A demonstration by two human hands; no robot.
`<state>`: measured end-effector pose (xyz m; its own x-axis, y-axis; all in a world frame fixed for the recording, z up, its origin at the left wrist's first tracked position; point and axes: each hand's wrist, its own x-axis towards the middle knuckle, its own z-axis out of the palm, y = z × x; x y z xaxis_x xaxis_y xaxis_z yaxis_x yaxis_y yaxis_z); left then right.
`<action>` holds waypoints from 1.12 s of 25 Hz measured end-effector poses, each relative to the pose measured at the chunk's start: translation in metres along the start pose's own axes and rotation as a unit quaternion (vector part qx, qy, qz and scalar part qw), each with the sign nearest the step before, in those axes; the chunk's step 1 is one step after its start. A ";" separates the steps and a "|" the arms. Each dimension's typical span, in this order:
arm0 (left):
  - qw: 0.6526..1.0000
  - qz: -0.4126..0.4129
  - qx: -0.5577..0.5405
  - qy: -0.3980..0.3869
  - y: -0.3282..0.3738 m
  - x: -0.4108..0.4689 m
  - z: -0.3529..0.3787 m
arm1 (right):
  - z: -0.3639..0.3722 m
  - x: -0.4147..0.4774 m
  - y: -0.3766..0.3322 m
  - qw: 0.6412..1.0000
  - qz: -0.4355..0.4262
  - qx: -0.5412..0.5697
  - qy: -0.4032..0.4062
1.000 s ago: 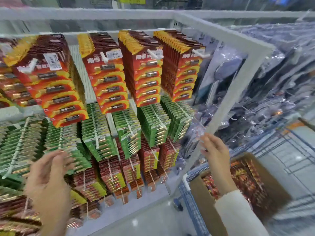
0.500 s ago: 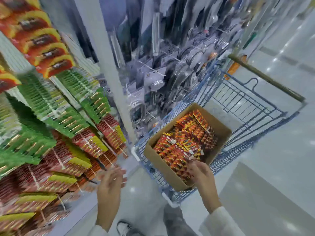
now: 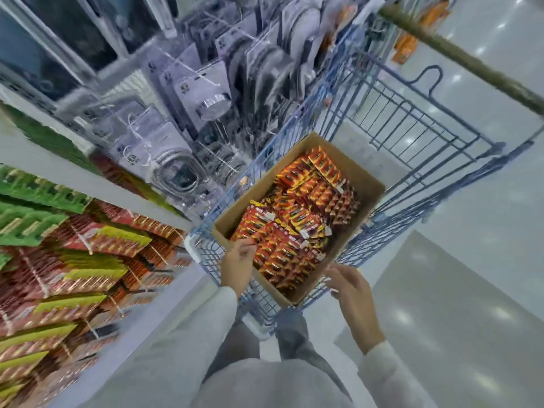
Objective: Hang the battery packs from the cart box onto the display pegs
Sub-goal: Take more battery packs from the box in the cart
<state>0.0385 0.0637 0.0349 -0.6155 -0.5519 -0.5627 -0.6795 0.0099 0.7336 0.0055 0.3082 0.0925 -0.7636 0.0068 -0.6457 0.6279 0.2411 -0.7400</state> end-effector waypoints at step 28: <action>0.957 -0.011 0.290 -0.004 -0.059 0.069 0.131 | 0.041 0.019 0.022 0.993 0.109 0.015 0.049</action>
<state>-0.0165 0.1346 -0.0972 -0.5995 -0.5504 -0.5811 -0.7986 0.4599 0.3882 0.0112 0.2738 0.0568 -0.6184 0.1505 -0.7713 0.7836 0.1937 -0.5903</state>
